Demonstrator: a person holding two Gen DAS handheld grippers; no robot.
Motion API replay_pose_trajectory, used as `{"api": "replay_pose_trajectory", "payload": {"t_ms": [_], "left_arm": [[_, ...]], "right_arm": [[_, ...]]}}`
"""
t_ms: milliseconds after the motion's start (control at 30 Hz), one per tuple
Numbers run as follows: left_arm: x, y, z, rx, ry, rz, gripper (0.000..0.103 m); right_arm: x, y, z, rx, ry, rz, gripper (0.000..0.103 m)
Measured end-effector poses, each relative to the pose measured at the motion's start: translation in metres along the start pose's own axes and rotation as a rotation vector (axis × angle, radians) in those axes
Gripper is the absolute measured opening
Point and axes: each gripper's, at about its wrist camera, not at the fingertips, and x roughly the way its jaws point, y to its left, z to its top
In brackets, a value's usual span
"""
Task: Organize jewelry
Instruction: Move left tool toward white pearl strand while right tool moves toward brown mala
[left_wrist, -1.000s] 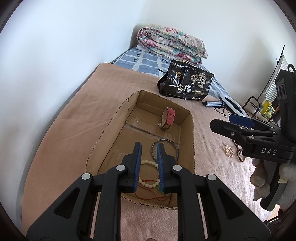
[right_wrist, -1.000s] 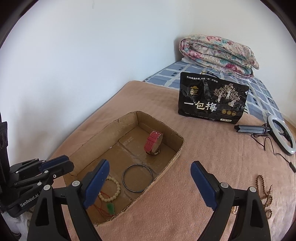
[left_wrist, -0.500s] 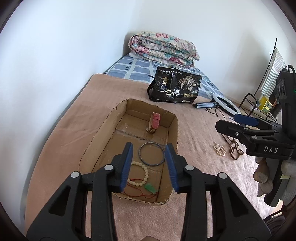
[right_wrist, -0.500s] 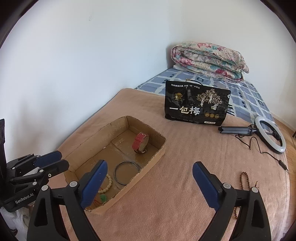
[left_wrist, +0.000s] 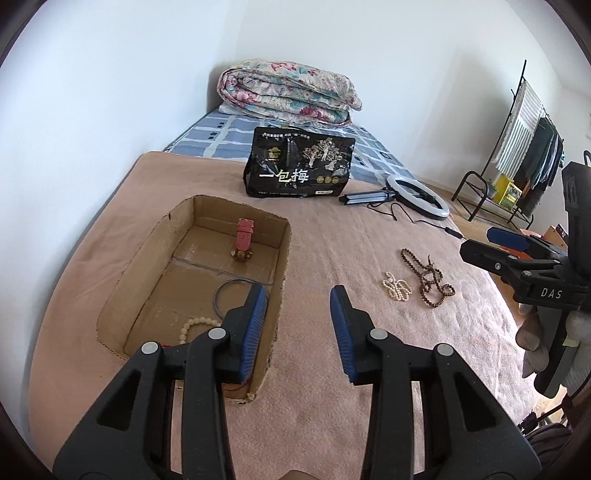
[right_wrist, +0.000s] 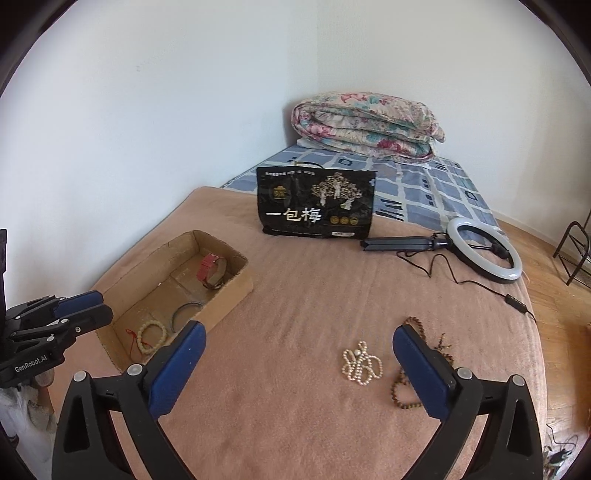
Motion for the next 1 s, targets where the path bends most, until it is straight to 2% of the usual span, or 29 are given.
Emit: {"api": "replay_pose_trajectory", "payload": {"t_ms": [300,500,700,1000], "left_arm": [[0.021,-0.035,-0.004,0.016,0.036,-0.05,0.036],[0.039,-0.061,-0.007,0.051,0.064,-0.082,0.036],[0.062,-0.085,-0.008,0.082,0.095,-0.103,0.036],[0.107,-0.107,-0.011,0.077,0.159,-0.132,0.036]], "right_arm": [[-0.023,-0.075,-0.027,0.07,0.017,-0.103,0.103],[-0.029,-0.11,-0.042,0.091,0.034,-0.154,0.103],[-0.02,-0.131,-0.053,0.098,0.062,-0.187,0.103],[0.01,-0.162,-0.071,0.148,0.116,-0.175,0.103]]}}
